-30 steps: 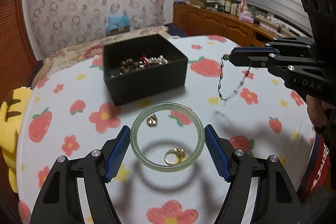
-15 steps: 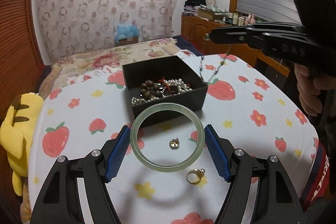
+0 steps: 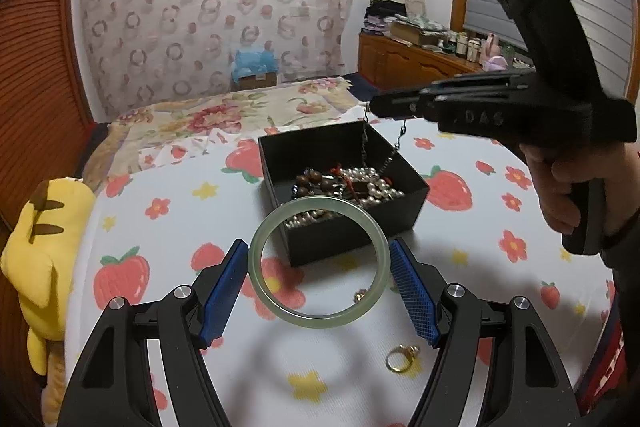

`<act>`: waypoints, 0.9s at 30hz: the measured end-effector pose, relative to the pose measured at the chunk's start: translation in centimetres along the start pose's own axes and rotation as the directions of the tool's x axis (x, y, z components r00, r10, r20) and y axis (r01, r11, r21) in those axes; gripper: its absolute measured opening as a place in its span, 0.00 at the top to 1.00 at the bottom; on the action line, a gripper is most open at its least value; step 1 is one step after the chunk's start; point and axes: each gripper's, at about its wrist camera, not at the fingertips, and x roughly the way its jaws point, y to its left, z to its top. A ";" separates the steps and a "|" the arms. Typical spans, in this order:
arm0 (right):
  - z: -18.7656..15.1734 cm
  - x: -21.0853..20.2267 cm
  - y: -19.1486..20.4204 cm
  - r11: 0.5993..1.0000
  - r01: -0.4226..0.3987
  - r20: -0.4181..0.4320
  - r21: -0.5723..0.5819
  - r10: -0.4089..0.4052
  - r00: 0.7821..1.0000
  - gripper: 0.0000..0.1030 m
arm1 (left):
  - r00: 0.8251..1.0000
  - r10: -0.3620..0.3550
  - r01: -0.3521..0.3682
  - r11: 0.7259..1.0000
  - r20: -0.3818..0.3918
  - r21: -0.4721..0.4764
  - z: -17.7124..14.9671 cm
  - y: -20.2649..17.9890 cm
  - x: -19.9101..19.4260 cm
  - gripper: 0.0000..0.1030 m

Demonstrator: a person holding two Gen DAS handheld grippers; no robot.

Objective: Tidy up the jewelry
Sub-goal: 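Lower the green pendant into the black box with the right gripper while the left gripper grasps the jade bangle, then carry the jade bangle over the black box and drop it in with the left gripper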

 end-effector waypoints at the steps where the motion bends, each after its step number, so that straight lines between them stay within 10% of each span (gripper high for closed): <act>1: 0.1 0.3 -0.1 1.000 -0.002 -0.005 0.005 0.002 1.000 0.93 | 1.000 0.002 -0.002 1.000 0.000 -0.001 0.2 0.0 0.1 0.33; 27: -5.1 -0.7 -3.8 0.995 0.036 -0.017 0.097 -0.035 0.999 0.91 | 0.999 0.022 -0.021 1.000 -0.047 0.018 4.8 0.3 6.5 0.33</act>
